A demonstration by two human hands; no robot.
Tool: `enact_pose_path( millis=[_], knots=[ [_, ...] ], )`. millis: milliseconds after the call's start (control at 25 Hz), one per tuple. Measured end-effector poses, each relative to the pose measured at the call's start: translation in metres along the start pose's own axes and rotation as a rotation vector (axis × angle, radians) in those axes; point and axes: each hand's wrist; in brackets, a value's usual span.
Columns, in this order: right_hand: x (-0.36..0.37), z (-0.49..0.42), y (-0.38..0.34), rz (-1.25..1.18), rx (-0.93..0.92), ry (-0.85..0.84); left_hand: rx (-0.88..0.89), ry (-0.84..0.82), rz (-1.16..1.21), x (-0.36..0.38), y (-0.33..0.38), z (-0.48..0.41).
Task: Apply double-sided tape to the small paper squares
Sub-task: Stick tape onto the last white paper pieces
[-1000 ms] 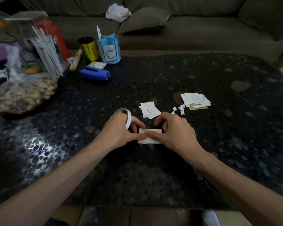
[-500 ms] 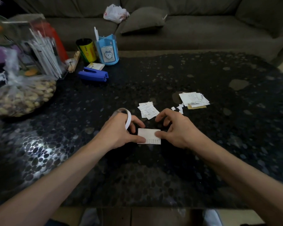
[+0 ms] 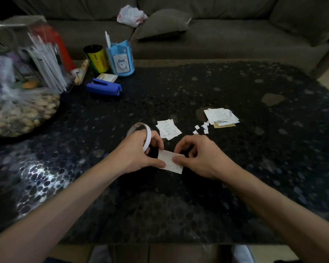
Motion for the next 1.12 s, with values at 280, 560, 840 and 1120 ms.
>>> enact_pose_path(
  millis=[280,560,840,1120],
  knots=[
    [-0.003,0.000,-0.007,-0.514,0.004,0.159,-0.003,0.040,0.329,-0.006,0.010,0.003],
    [-0.004,0.003,-0.016,-0.524,-0.014,0.189,-0.067,0.052,0.549,-0.005,0.024,0.013],
    [-0.002,0.000,-0.014,-0.576,-0.027,0.279,-0.083,0.070,0.608,0.001,0.027,0.017],
    [-0.002,0.001,-0.017,-0.594,-0.048,0.271,-0.138,0.118,0.688,0.003,0.034,0.020]
  ],
)
Point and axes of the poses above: each hand's wrist, its own z-axis away from the middle knuckle, its own x-axis out of the palm, y = z × x, and after that the axes turned 9 degrees about -x, right-handed
